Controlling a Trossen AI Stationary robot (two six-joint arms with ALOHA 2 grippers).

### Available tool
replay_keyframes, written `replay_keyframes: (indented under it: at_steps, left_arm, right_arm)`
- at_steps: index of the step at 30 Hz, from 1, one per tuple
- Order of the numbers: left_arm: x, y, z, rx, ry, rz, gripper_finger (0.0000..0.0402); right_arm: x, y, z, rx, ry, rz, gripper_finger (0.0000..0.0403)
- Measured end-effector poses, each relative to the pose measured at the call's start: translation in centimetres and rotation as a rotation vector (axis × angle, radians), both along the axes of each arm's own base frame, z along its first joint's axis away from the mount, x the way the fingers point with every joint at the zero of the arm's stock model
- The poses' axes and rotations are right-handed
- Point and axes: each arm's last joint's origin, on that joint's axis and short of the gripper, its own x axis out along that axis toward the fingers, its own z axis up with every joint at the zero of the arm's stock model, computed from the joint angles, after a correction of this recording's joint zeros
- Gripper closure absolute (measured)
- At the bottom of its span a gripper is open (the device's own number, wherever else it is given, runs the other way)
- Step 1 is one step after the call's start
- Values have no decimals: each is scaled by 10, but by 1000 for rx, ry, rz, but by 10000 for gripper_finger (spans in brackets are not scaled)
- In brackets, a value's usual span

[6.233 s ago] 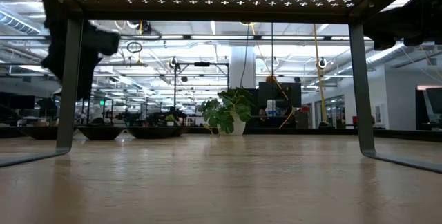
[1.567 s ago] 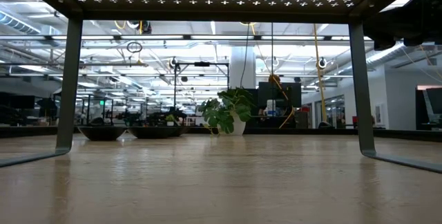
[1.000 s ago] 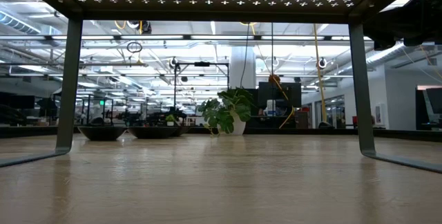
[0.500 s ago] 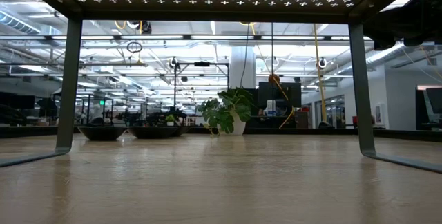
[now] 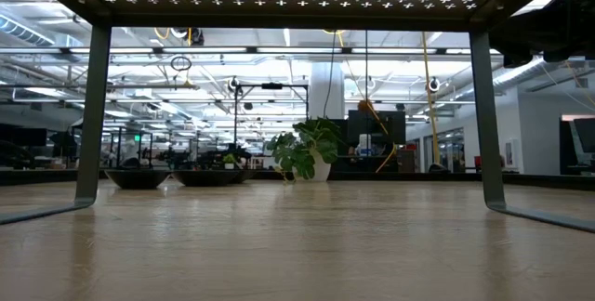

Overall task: Pick & Place Mini shaped plates
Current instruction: Adjust the stacked leaf-shaped plate on the shelf

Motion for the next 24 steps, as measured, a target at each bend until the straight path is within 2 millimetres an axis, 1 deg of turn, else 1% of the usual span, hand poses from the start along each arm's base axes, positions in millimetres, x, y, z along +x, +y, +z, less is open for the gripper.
replay_keyframes:
  at_steps: [9,14,24]
  left_arm:
    - [-4,7,-3,-17,70,97,306]
    - [-6,13,0,-47,71,158,327]
    - [-15,16,14,-119,38,197,361]
  right_arm:
    - [0,0,0,0,0,0,284]
    - [0,0,0,0,0,0,284]
    - [0,0,0,0,0,0,284]
